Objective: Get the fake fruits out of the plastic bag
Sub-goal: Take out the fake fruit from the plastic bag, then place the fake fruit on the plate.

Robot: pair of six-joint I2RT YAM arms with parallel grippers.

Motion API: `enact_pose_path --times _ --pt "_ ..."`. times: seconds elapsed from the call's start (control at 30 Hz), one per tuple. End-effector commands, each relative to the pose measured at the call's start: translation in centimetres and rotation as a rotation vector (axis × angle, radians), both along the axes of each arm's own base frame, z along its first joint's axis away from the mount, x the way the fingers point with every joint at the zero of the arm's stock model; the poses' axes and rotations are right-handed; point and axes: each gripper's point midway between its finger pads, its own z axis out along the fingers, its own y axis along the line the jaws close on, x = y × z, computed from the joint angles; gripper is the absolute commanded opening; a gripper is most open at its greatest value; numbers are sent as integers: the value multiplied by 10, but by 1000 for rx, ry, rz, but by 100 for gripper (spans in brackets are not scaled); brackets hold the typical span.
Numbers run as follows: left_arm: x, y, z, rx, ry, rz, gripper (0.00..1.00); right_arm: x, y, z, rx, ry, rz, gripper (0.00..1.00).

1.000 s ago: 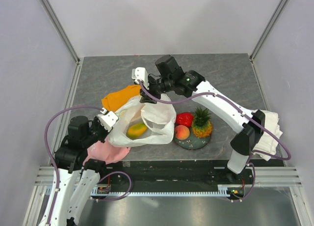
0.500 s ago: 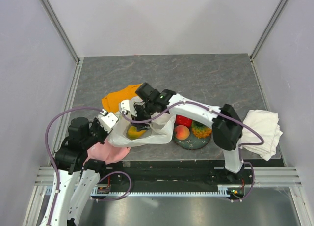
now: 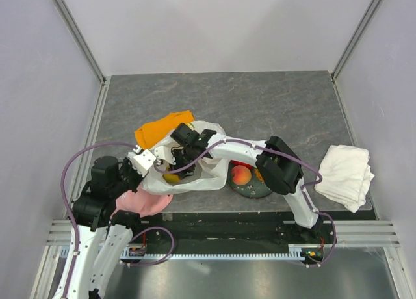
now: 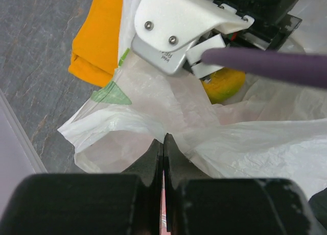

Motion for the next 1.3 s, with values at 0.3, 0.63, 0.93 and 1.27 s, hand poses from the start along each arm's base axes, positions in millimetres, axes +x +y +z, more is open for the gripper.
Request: enact_pose_path --times 0.3,0.63,0.93,1.27 --pt "8 -2 4 -26 -19 18 2 28 -23 176 310 -18 -160 21" --pt "19 -7 4 -40 -46 5 1 -7 -54 283 499 118 -179 18" --pt "23 -9 18 -50 -65 -3 1 -27 -147 256 254 -74 -129 18" --pt "23 -7 19 -47 -68 8 2 -80 -239 147 -67 -29 -119 17"
